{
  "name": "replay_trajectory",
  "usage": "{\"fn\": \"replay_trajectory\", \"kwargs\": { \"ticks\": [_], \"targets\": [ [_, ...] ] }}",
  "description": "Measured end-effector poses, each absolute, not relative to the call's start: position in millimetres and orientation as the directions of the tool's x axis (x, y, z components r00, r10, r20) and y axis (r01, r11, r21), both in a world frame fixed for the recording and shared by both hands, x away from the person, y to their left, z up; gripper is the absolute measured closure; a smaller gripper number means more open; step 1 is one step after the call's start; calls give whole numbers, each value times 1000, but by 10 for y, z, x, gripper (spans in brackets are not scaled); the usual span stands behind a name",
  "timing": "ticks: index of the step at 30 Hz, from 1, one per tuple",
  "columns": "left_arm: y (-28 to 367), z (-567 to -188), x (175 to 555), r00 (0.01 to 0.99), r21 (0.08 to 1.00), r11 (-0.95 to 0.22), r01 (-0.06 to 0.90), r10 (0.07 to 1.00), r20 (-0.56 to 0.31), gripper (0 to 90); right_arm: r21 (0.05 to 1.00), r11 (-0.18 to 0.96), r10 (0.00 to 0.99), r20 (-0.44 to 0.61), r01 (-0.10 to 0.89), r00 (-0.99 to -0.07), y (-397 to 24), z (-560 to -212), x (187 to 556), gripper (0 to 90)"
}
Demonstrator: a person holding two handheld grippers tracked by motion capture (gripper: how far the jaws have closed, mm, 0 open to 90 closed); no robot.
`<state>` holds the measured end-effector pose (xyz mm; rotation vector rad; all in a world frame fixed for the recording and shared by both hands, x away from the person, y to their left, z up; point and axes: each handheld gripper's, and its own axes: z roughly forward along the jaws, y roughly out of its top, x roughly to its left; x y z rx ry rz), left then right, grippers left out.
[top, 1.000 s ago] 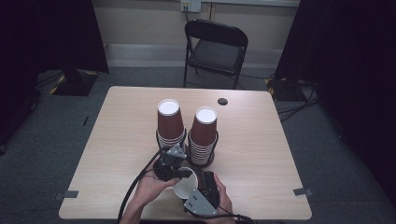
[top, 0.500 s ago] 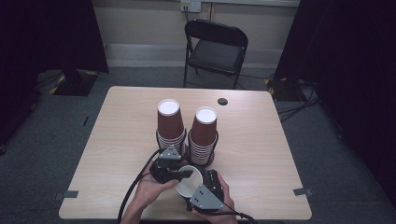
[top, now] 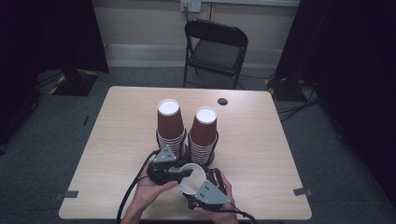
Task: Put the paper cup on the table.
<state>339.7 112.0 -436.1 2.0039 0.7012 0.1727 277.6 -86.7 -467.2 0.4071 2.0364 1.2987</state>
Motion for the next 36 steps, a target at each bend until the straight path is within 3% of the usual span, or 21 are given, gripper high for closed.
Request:
{"fn": "replay_trajectory", "kwargs": {
  "ticks": [8,14,30,36],
  "targets": [
    [1124,-4419,3350,815,870,-307,385,556,-165,413,907,420,597,-304,-34,-742,-913,-4691,2809,121],
    [1140,-4389,3297,820,904,-267,335,555,-140,396,930,368,614,-239,6,-752,-975,-4681,2828,121],
    [1344,-4427,3201,772,948,-144,284,621,-137,152,952,287,660,-114,109,-742,-1153,-4726,2898,120],
    [1443,-4469,3170,741,956,-106,274,657,-140,154,957,264,675,-92,123,-732,-1231,-4718,2926,120]
  ]
}}
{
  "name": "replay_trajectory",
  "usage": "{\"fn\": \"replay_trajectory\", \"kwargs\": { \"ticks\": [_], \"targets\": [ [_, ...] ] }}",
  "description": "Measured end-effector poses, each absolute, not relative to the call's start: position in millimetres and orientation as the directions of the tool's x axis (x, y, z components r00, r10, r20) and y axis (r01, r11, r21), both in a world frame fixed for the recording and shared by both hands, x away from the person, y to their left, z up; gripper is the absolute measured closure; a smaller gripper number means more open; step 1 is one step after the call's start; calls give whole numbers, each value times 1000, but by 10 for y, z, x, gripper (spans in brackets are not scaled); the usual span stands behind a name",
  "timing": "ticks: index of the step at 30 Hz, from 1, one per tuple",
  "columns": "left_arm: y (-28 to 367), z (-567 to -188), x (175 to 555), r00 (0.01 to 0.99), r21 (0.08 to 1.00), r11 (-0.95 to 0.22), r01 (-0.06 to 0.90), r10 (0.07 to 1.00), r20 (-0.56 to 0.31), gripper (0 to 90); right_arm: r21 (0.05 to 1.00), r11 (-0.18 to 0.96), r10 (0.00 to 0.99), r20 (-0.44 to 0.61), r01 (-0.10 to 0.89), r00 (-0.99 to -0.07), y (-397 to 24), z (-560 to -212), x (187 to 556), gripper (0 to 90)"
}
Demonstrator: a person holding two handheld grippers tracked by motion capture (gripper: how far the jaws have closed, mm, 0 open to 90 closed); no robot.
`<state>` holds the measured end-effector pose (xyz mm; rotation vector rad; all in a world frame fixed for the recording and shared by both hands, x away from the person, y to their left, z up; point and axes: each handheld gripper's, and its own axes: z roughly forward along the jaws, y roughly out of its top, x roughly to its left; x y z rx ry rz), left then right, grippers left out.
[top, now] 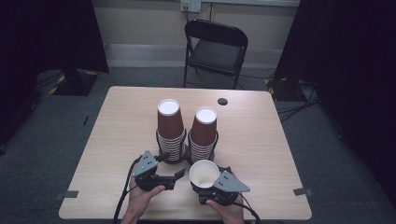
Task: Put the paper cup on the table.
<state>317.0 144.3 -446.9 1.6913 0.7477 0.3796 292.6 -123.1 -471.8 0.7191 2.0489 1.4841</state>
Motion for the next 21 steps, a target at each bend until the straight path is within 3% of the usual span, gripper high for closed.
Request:
{"fn": "replay_trajectory", "kwargs": {
  "ticks": [5,9,21],
  "targets": [
    [1469,-4536,3133,701,959,-115,260,705,-106,154,964,221,706,-52,149,-707,-1343,-4719,2949,120],
    [1507,-4629,3065,600,966,-112,233,798,-53,154,967,199,724,-33,162,-689,-1450,-4712,2972,120],
    [1621,-4809,3059,553,963,-103,250,831,-55,157,974,124,794,17,190,-608,-1745,-4643,3109,120]
  ]
}}
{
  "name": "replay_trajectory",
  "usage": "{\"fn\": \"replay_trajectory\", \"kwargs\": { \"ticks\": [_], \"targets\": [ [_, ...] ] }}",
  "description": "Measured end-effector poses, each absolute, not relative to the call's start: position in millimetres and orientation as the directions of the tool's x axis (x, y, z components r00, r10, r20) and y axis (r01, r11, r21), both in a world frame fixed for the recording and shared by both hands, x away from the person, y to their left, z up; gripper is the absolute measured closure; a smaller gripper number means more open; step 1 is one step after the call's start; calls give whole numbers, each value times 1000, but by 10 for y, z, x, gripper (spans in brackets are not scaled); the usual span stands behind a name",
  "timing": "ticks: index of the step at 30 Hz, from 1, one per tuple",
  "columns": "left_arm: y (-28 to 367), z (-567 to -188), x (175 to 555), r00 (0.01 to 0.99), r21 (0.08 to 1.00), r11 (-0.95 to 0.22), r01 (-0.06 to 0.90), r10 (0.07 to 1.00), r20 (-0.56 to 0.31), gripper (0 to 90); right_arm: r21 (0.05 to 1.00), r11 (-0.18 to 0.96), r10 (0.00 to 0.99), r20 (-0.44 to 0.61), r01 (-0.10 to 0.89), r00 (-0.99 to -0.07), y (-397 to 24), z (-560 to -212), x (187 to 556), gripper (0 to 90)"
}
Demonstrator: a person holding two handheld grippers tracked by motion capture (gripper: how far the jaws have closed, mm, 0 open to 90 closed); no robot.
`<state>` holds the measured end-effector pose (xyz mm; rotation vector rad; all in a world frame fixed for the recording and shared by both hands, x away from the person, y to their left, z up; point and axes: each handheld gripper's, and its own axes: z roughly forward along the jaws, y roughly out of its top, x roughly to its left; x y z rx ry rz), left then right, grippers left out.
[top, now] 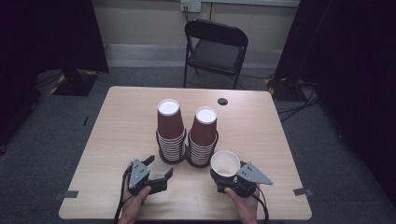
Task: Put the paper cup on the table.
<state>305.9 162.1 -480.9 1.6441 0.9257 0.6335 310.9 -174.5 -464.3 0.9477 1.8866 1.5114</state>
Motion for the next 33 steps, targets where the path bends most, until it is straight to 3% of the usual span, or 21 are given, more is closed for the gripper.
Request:
{"fn": "replay_trajectory", "kwargs": {
  "ticks": [8,33],
  "targets": [
    [1671,-4880,3079,506,969,-73,235,860,-58,155,976,90,827,38,199,-562,-1878,-4616,3263,120],
    [1651,-4985,2928,494,991,-73,108,869,10,157,975,27,898,72,219,-434,-2150,-4588,3915,120]
  ]
}}
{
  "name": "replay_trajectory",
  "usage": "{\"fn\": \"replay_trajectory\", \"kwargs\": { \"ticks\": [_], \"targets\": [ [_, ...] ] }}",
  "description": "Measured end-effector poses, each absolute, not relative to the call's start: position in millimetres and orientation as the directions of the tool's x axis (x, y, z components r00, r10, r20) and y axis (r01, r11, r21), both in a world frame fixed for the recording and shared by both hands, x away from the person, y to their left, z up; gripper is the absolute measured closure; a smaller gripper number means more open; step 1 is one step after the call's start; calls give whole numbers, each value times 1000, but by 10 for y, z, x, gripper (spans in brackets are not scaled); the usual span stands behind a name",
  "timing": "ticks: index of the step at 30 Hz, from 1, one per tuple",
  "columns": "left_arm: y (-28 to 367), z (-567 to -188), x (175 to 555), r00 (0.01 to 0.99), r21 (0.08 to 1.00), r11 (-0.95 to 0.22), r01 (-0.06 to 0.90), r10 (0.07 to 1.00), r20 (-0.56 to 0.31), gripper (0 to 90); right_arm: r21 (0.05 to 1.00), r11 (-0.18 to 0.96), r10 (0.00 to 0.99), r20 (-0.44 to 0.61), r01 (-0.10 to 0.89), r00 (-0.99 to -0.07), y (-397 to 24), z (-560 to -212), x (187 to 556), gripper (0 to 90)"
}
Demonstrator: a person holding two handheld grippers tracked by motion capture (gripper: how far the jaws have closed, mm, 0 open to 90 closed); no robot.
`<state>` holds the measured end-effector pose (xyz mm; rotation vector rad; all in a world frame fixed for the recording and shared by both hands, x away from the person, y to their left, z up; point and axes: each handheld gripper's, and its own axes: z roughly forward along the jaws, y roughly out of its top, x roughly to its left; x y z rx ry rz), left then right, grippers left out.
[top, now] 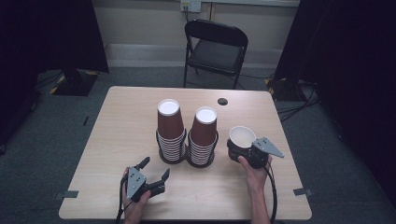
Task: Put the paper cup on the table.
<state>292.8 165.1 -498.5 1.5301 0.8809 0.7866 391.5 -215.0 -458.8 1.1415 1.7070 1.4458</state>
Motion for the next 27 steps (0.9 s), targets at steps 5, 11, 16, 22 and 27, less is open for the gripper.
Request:
{"fn": "replay_trajectory", "kwargs": {
  "ticks": [5,11,16,22,27],
  "targets": [
    [1659,-4987,2927,499,992,-69,106,867,8,158,978,38,903,55,207,-425,-2156,-4564,4060,119],
    [1665,-4985,2935,503,991,-69,111,864,4,158,976,43,915,47,211,-401,-2175,-4597,4252,117],
    [1670,-4988,2929,509,993,-63,103,861,2,159,975,51,920,38,217,-390,-2148,-4699,4340,116],
    [1674,-4990,2928,518,993,-58,102,855,-3,159,972,42,922,51,231,-385,-2150,-4781,4410,116],
    [1676,-4990,2926,524,994,-65,93,852,6,159,967,60,919,43,246,-391,-2133,-4840,4429,112]
  ]
}}
